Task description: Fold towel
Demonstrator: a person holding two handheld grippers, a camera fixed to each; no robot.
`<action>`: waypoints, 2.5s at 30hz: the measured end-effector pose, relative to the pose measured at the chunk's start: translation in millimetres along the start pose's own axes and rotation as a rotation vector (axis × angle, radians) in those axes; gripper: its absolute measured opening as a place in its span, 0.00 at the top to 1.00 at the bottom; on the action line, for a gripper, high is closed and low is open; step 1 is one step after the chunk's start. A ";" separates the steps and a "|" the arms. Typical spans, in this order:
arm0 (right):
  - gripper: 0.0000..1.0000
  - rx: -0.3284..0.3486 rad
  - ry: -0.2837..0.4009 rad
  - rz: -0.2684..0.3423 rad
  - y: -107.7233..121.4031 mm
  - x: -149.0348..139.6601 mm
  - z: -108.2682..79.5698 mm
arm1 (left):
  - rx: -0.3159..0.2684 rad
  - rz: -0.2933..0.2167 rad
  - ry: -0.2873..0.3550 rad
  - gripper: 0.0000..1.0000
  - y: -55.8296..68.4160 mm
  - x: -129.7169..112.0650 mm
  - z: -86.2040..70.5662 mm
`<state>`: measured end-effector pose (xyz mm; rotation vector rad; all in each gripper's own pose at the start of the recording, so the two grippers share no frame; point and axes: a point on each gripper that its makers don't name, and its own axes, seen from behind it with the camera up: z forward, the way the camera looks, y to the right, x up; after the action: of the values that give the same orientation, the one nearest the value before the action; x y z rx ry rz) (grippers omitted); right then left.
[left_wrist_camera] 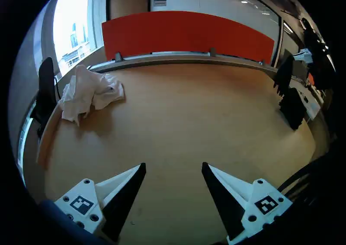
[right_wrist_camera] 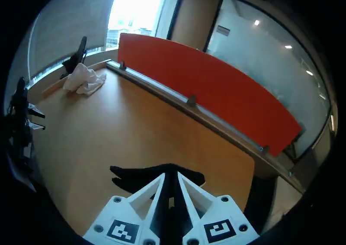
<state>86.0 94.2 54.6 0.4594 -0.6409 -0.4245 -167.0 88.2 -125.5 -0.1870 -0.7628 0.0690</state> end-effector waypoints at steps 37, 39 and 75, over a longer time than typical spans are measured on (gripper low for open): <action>0.95 -0.112 -0.090 0.081 85.7 -67.6 -32.2 | -0.009 0.040 -0.012 0.04 14.4 9.3 3.9; 0.95 -0.119 -0.101 0.090 87.5 -77.7 -36.2 | -0.012 0.043 -0.013 0.04 15.2 9.1 4.3; 0.95 -0.173 -0.262 0.271 61.6 -227.9 -69.5 | -0.018 0.069 -0.026 0.04 15.6 5.0 3.0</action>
<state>-19.4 279.2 -68.7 0.1485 -0.8985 -0.2808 -165.4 104.6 -123.0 -0.2306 -0.7833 0.1305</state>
